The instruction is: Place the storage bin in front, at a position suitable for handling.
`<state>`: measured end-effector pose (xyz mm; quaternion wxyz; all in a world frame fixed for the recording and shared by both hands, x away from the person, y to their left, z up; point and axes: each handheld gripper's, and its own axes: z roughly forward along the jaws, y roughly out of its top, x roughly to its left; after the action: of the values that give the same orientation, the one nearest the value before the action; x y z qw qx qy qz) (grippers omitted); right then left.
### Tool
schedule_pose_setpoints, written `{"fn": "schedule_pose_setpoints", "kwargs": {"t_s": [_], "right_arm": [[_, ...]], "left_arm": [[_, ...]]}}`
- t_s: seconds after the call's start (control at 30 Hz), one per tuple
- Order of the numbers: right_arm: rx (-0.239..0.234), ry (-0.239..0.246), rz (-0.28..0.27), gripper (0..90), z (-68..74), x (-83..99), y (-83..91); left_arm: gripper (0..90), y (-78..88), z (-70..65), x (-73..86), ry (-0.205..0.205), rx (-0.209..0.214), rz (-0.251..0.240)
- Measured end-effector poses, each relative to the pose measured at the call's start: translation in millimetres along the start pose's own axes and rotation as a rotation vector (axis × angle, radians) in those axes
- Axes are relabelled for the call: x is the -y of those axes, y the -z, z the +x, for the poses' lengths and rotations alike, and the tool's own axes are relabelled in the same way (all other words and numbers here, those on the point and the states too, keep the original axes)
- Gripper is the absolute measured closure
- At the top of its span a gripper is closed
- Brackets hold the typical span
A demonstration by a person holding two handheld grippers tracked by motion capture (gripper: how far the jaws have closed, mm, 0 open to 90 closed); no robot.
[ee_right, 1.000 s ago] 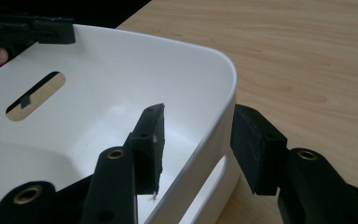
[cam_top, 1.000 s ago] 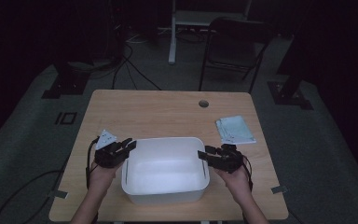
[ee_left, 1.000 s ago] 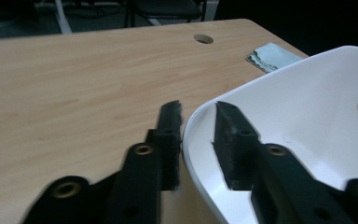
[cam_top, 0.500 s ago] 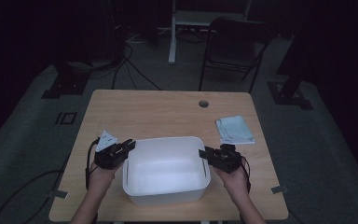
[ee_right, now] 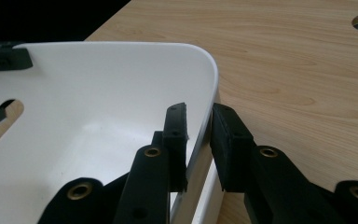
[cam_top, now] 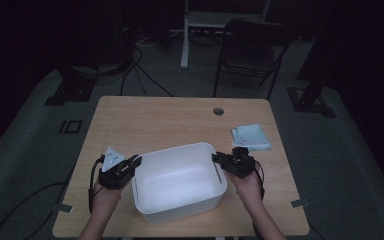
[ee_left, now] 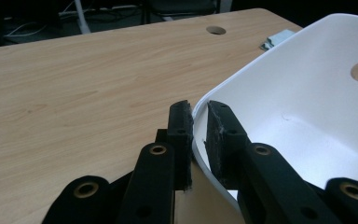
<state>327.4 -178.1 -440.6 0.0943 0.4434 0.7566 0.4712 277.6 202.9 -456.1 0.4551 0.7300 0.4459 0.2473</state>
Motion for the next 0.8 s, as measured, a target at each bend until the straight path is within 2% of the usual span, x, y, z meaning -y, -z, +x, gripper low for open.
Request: {"fn": "schedule_pose_setpoints", "kwargs": {"t_s": [0.07,0.43,0.8], "right_arm": [[0.002,0.004,0.000,76.9,0.0,-1.4,-2.1],[0.037,0.045,-0.007,81.2,-0.7,-12.0,-14.4],[0.028,0.034,-0.010,81.8,-2.6,-13.9,-16.5]], "left_arm": [[79.4,1.6,-1.2,0.4,-0.006,-0.007,0.004],[77.5,5.7,-4.1,3.0,0.025,-0.027,0.003],[71.3,7.1,-4.6,4.5,0.028,-0.047,-0.003]]}}
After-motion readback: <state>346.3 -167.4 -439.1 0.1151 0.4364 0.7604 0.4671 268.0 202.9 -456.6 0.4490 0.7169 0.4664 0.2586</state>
